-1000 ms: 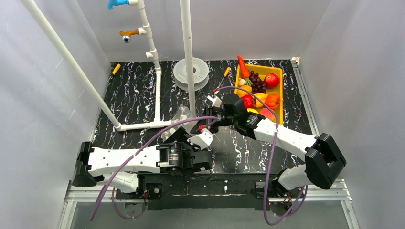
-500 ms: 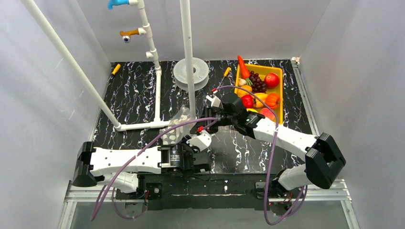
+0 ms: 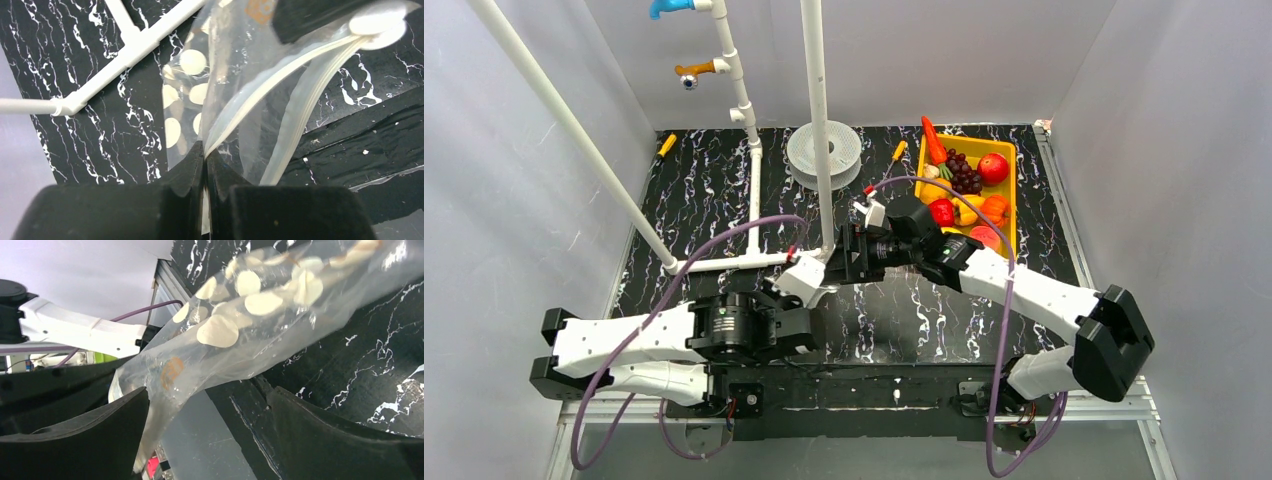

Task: Place the food in the zip-top bag and seal the zipper
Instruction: Open the zipper of the food storage bag at the center of the board.

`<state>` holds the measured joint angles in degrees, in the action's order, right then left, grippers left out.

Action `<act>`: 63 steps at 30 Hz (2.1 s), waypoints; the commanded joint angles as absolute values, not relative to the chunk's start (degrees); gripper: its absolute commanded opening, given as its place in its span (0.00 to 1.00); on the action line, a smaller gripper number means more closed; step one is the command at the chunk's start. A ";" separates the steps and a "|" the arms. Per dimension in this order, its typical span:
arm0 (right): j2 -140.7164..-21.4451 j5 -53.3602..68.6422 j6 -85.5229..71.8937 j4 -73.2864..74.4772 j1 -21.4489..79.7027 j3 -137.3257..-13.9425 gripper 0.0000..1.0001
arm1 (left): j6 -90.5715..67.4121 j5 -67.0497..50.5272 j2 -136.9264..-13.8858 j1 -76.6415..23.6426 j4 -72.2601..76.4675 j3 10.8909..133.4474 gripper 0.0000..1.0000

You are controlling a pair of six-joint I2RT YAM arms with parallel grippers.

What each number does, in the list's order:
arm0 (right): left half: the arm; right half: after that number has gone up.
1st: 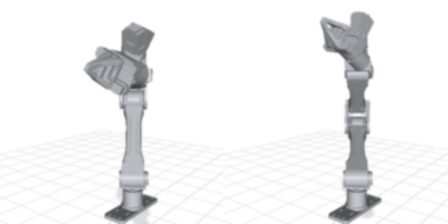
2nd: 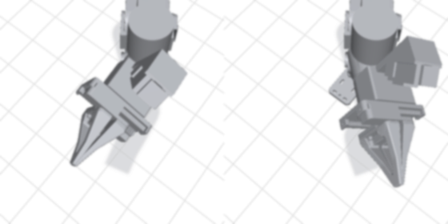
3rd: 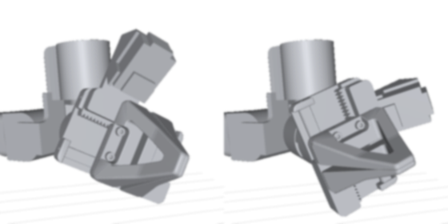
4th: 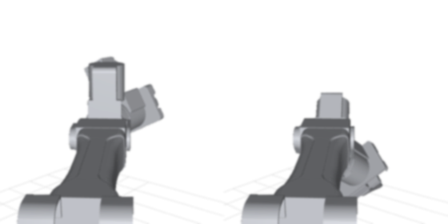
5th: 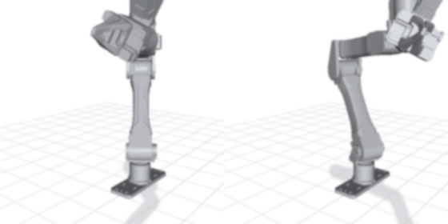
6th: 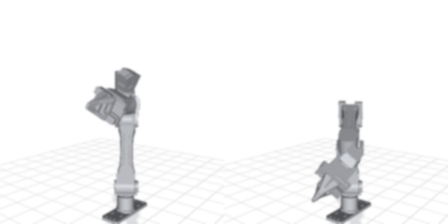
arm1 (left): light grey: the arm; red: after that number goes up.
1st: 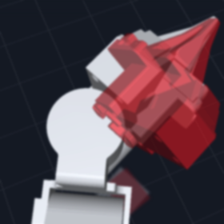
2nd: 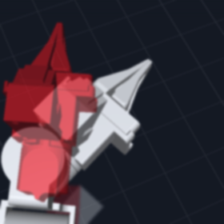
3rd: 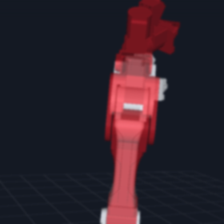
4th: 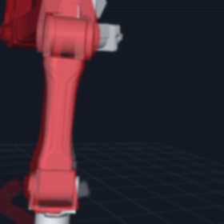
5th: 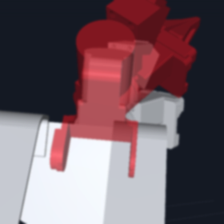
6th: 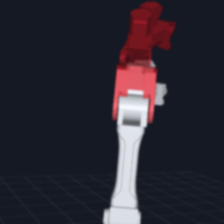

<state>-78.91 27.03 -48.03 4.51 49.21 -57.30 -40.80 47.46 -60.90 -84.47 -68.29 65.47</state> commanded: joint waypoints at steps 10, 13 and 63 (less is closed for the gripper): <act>-70.11 16.43 -45.68 -2.65 52.17 -57.76 0.98 | -55.66 51.39 -55.85 -83.68 -95.44 78.12 0.00; -71.80 16.79 -46.00 -0.25 52.21 -58.69 0.98 | -55.08 51.99 -54.77 -83.46 -96.41 80.82 0.00; -79.37 18.54 -43.99 -13.84 56.81 -52.24 0.01 | -30.81 24.19 -67.11 -56.61 -58.06 70.93 0.09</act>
